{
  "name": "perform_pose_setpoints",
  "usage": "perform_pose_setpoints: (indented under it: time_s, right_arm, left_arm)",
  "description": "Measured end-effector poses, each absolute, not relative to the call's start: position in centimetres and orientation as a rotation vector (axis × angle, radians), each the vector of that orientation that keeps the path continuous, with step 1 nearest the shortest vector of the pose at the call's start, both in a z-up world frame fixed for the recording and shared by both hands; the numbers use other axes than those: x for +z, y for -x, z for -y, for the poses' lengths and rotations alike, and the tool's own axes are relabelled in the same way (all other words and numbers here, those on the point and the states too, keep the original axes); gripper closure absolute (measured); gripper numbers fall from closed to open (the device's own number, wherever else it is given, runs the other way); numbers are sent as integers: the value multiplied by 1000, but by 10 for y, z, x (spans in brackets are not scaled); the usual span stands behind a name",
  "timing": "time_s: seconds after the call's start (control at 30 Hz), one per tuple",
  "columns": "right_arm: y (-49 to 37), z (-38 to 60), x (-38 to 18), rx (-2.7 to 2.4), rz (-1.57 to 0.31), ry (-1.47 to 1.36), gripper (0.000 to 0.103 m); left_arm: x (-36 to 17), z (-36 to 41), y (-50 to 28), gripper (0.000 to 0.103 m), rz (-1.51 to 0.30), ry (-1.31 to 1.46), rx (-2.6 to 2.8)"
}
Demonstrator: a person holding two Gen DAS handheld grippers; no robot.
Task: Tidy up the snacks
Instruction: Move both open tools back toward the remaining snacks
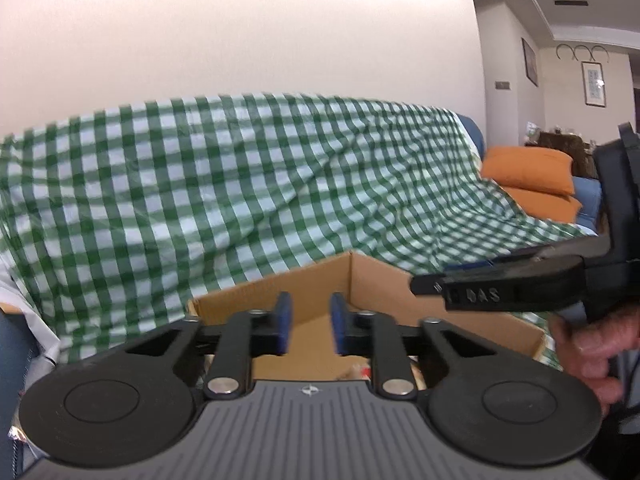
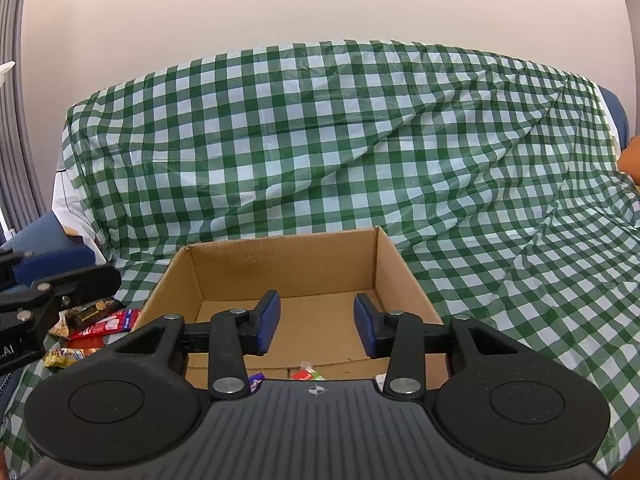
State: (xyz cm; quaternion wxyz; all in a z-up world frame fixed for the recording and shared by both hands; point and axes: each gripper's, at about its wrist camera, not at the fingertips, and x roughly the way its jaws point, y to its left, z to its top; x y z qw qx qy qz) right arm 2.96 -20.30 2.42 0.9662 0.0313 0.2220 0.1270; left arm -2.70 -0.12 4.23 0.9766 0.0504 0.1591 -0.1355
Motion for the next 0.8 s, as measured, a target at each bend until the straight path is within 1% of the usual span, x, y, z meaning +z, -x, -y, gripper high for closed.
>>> perform_pose_setpoints:
  time_s: [0.03, 0.2, 0.43, 0.53, 0.6, 0.67, 0.7, 0.77, 0.8]
  right_arm:
    - [-29, 200, 25, 256, -442, -62, 64]
    - [-23, 181, 27, 265, -417, -64, 65]
    - [-15, 151, 29, 335, -440, -83, 62]
    - [-12, 136, 30, 397, -451, -82, 62]
    - [-11, 122, 30, 439, -471, -89, 62]
    - [-6, 105, 31, 503, -473, -74, 63]
    - [-1, 95, 32, 540, -469, -63, 64]
    - [6, 77, 34, 615, -475, -61, 72]
    - [9, 65, 33, 653, -490, -67, 74]
  left_arm:
    - [43, -3, 27, 92, -334, -89, -284]
    - [48, -30, 24, 92, -406, -71, -261]
    - [66, -110, 23, 92, -430, -2, -229]
    - [53, -154, 23, 92, -458, 94, -205]
    - [42, -179, 18, 92, -533, 163, -130]
    - [44, -196, 22, 92, -501, 216, -86]
    - [45, -203, 24, 92, -491, 247, -82]
    - [43, -209, 24, 92, -503, 256, -48]
    - [42, -210, 22, 92, -517, 251, -34]
